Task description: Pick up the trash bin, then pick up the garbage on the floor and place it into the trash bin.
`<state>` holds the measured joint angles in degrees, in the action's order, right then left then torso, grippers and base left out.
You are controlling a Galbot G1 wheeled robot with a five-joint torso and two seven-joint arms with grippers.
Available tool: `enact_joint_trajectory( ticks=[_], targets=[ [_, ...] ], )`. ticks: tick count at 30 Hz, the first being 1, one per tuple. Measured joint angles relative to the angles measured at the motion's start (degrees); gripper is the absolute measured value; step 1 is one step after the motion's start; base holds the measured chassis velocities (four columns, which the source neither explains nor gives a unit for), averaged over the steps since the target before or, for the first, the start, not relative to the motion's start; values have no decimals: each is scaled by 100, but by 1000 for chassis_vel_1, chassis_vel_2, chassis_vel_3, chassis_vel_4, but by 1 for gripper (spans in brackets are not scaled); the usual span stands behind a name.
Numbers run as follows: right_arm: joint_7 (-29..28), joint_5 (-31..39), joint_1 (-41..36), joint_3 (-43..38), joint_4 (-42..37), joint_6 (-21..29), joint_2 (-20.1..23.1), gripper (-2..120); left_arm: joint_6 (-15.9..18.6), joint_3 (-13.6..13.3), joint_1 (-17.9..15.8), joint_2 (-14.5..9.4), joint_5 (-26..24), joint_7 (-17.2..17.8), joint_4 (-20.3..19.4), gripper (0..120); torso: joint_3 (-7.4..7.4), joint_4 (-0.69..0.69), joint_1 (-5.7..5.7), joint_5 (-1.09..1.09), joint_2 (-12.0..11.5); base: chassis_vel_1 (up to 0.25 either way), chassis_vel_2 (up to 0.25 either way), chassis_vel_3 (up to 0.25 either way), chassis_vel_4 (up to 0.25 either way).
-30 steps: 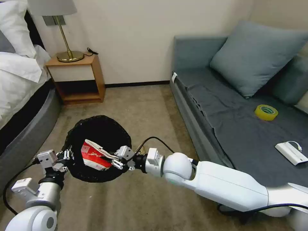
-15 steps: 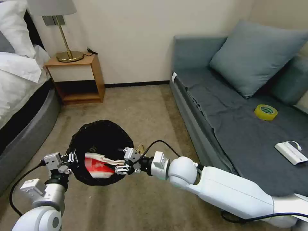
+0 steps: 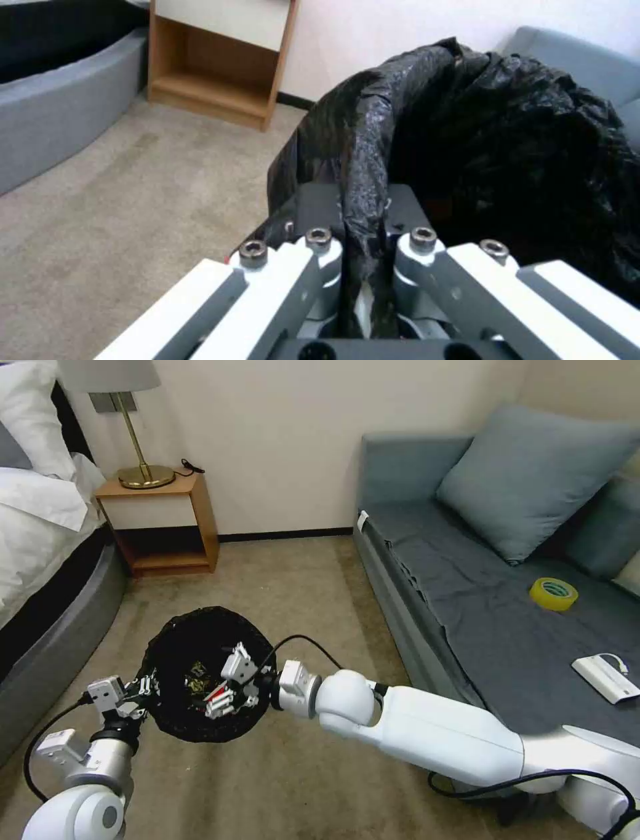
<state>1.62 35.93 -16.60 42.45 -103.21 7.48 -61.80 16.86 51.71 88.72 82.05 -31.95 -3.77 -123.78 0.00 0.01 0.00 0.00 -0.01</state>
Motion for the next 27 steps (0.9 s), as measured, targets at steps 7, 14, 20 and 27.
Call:
enact_joint_trajectory(
  ticks=[7, 14, 20, 27],
  targets=[
    [-511, 463, -595, -1099, -505, -217, 598, 100, -5, 110, -54, -61, -62, 7, 33, 4, 0, 0, 0, 1, 0, 0, 0, 0, 0],
    [-713, 284, -1666, -2375, -872, -330, 985, 100, -2, 177, -55, -26, -78, 41, 0, 4, 0, -2, 0, 1, 0, 0, 0, 0, 0],
    [-887, -76, -2590, -3047, -1129, -372, 1100, 100, -53, 272, -65, 70, -10, 126, 62, 4, 0, 0, 0, -1, 1, 0, 0, 0, 0],
    [-710, -526, -3773, -3845, -1268, -418, 999, 100, -90, 560, -14, 179, 18, 154, 93, 4, -1, -1, 0, 0, 1, 0, 0, 0, 0]
  ],
)
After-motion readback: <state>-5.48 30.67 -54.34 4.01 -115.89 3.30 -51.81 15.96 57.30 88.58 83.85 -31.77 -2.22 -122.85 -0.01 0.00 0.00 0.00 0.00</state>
